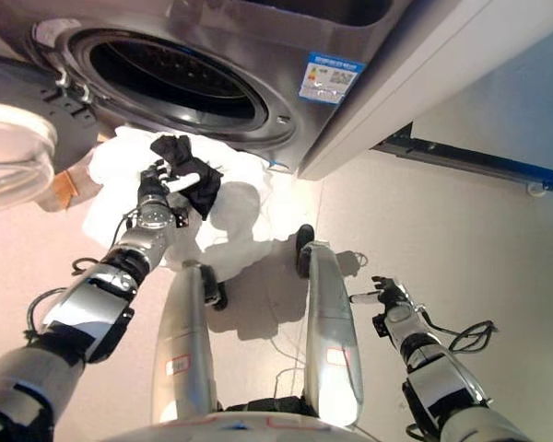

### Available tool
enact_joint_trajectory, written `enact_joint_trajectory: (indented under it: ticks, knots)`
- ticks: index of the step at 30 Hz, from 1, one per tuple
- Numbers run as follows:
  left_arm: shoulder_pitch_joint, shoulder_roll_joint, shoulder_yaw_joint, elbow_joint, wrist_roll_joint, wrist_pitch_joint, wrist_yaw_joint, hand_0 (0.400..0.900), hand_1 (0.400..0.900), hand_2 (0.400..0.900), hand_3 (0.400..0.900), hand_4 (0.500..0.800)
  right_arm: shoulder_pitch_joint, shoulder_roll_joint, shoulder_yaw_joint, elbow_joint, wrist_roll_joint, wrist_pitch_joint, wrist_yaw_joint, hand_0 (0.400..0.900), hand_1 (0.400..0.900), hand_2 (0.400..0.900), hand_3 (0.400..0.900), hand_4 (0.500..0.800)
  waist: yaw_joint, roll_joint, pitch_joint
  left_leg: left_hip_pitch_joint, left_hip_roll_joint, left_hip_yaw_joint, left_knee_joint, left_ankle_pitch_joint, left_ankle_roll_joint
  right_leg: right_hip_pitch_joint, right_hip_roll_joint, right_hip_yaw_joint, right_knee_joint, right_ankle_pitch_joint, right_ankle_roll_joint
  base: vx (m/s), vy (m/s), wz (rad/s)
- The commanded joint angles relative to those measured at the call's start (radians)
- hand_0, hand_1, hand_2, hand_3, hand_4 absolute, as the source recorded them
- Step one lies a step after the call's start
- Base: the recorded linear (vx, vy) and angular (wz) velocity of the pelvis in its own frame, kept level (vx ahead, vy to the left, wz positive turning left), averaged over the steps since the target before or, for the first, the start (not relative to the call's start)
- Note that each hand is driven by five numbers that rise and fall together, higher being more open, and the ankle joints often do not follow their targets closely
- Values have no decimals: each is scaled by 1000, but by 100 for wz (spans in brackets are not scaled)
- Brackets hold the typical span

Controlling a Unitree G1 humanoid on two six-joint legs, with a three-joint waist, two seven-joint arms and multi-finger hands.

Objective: Put the clothes in the basket into the washing machine.

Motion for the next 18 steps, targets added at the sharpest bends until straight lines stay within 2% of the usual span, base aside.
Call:
enact_joint_trajectory:
  ticks: [1,13,18]
  knots:
    - [-44,53,-5,-76,8,-2,73,900,900,900,900,800,111,-43,34,3,44,-12,-36,900,900,900,900,800,32,-12,-74,-51,22,-54,-52,24,20,39,-35,45,31,-55,47,-28,-41,1]
    - [-89,68,-9,-125,1,14,161,900,900,900,900,800,108,-48,45,-26,75,-2,-42,900,900,900,900,800,38,-36,-48,-179,23,-91,63,-7,29,-68,-25,38,117,-78,32,13,-11,4]
    - [-132,94,-21,-137,10,43,184,900,900,900,900,800,129,-60,38,-30,103,-9,-46,900,900,900,900,800,31,-44,-43,-240,19,-103,118,-21,35,-121,-19,39,155,-84,29,24,-13,2]
